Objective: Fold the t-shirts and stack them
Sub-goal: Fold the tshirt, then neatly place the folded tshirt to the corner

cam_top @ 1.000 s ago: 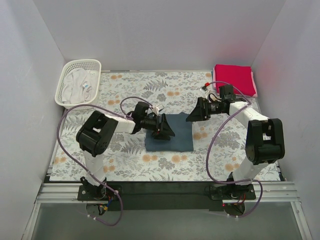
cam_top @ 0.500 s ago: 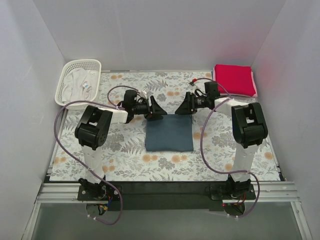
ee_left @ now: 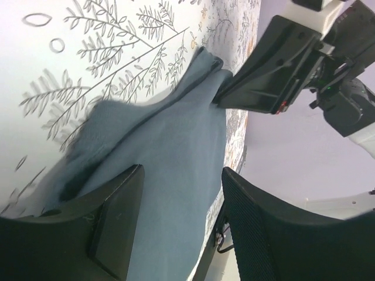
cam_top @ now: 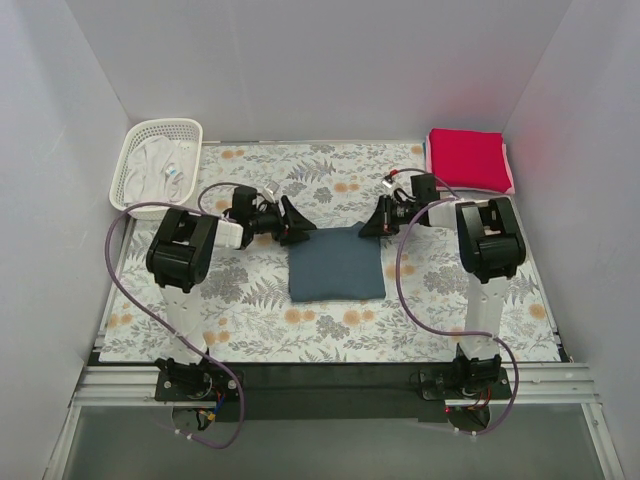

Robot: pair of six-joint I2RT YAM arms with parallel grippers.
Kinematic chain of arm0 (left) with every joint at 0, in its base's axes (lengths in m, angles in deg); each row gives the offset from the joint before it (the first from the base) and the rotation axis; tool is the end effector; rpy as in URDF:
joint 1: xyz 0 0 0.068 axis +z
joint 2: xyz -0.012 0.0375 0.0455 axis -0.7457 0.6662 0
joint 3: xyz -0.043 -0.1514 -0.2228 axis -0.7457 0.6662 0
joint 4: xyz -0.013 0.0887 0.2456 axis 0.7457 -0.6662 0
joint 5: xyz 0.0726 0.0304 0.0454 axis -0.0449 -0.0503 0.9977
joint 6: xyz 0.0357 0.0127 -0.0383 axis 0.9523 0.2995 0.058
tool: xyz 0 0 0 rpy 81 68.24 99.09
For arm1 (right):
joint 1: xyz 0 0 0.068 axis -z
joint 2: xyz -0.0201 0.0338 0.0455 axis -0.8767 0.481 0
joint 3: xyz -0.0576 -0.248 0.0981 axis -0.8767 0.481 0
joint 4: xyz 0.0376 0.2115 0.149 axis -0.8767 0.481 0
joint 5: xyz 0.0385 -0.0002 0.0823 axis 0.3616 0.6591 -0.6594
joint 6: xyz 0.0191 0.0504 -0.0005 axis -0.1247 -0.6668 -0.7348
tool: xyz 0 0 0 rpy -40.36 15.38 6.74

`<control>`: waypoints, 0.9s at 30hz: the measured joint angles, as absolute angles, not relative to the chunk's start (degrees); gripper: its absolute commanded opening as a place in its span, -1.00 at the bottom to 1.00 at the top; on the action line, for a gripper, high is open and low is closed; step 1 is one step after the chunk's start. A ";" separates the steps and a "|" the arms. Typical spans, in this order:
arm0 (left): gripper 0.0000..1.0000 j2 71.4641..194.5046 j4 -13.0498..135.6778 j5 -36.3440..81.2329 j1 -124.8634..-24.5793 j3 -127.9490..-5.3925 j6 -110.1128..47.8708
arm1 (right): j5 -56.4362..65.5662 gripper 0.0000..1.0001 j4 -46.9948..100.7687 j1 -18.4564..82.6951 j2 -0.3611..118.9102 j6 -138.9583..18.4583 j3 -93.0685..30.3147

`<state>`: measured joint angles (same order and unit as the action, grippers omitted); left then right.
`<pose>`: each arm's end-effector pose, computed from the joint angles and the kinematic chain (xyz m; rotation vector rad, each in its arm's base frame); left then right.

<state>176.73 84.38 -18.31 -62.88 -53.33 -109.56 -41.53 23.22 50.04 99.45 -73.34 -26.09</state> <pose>0.3817 -0.1276 0.1049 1.0523 -2.3228 1.7106 0.4082 0.1102 0.1164 -0.2774 2.3595 1.3791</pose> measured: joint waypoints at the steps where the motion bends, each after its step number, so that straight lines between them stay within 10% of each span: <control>1: 0.08 175.84 84.42 -18.57 -62.35 -52.52 -109.27 | -41.38 -0.63 23.64 50.13 98.51 -73.10 -26.00; 7: -0.02 163.64 75.11 -17.54 -62.68 -51.93 -97.71 | -38.99 0.33 26.94 50.63 82.97 -71.26 -24.58; 16: -0.21 147.60 56.77 1.21 -85.76 -57.42 -62.89 | -31.02 0.78 32.88 55.14 63.69 -68.57 -18.24; 27: -0.11 156.97 55.20 24.53 -108.21 -54.53 -38.00 | -21.88 0.78 37.78 65.76 56.15 -74.39 -2.40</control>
